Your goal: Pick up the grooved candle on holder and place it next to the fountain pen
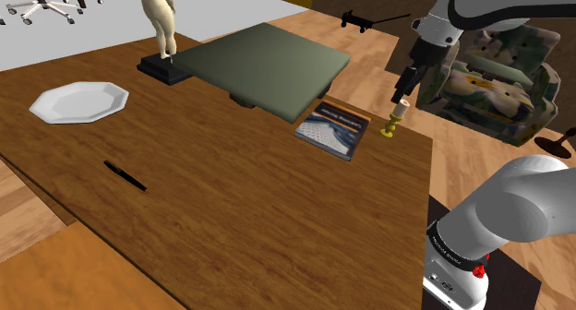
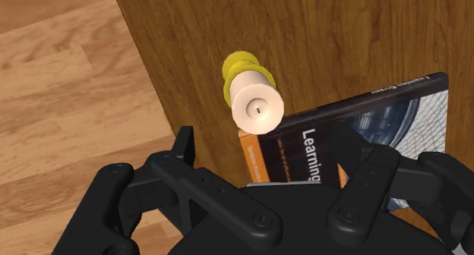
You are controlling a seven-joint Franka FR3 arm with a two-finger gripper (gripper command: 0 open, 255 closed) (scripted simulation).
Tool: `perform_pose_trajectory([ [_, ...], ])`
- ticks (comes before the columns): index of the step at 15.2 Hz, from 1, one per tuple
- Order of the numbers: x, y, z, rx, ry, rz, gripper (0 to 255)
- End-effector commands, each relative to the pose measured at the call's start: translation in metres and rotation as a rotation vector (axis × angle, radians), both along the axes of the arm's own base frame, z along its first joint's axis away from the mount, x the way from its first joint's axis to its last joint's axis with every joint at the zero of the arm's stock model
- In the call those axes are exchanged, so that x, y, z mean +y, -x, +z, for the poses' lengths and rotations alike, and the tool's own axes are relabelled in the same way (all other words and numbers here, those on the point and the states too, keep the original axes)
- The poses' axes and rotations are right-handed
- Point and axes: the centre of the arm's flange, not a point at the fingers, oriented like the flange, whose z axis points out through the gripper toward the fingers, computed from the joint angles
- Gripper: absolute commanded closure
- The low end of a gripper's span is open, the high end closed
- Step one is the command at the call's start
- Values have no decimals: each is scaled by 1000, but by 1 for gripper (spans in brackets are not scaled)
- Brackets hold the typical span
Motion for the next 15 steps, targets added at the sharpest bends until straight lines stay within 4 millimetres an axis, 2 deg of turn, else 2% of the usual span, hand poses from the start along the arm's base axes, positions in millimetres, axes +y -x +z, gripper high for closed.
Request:
perform_pose_trajectory([
  [1, -4, 0, -11, -5, 0, 4, 0],
  [6, -3, 0, -40, -5, 0, 4, 0],
  [14, -3, 0, -40, -5, 0, 4, 0],
  [15, -3, 0, -40, -5, 0, 4, 255],
])
